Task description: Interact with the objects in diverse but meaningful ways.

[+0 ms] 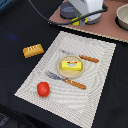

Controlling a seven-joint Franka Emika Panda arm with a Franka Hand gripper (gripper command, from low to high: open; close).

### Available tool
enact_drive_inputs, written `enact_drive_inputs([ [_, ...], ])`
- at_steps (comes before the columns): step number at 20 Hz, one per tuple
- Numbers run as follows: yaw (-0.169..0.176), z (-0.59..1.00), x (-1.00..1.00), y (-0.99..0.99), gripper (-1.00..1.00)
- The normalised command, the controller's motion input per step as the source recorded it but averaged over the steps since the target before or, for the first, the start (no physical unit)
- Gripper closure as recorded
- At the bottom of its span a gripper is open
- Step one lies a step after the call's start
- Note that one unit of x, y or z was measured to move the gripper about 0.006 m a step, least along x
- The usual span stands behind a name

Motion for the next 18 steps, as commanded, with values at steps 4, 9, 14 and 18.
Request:
enact_drive_inputs([
  [4,0.023,-0.10,0.35,0.38,1.00],
  [9,0.049,-0.24,0.28,0.56,1.00],
  [14,0.047,-0.29,0.27,0.50,1.00],
  [18,0.015,-0.24,0.24,0.33,1.00],
])
